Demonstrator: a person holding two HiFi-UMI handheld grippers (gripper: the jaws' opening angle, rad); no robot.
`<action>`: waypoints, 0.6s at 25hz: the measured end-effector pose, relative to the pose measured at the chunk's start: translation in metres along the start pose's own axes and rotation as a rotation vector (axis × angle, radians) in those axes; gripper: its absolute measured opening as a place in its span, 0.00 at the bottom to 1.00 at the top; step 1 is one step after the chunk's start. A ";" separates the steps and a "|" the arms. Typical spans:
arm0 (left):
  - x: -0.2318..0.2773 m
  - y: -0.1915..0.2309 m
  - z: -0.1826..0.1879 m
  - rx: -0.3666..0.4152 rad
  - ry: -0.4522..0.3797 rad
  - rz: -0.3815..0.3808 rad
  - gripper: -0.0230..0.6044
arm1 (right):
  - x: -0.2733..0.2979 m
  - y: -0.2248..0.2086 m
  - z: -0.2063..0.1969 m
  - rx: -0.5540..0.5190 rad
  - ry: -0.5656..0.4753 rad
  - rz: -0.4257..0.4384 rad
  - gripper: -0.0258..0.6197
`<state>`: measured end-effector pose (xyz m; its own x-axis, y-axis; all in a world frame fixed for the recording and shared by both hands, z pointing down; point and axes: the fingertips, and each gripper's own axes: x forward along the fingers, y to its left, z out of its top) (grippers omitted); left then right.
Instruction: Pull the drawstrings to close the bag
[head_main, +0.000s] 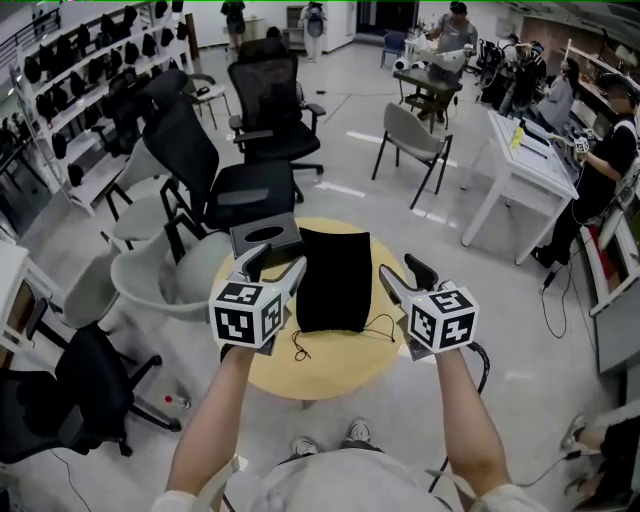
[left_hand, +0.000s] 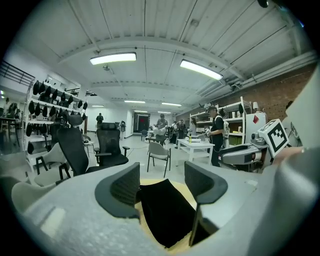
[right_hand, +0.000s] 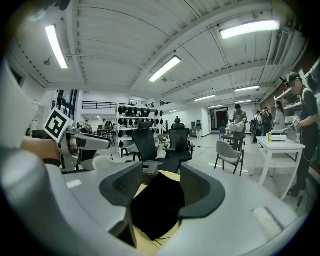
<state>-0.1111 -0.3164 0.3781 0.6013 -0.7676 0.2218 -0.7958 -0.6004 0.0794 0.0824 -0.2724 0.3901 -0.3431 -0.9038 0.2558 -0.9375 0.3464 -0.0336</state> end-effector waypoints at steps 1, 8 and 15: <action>0.002 -0.002 0.000 0.003 0.003 0.001 0.49 | 0.001 -0.002 -0.001 -0.004 0.002 0.007 0.40; 0.018 -0.007 -0.008 0.005 0.031 -0.013 0.49 | 0.009 -0.017 -0.009 -0.032 0.041 0.049 0.40; 0.027 -0.012 -0.032 0.017 0.099 -0.079 0.49 | 0.018 -0.014 -0.033 -0.074 0.128 0.136 0.40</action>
<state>-0.0876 -0.3228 0.4139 0.6514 -0.6921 0.3108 -0.7442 -0.6626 0.0844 0.0917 -0.2854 0.4266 -0.4517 -0.8096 0.3749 -0.8745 0.4851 -0.0062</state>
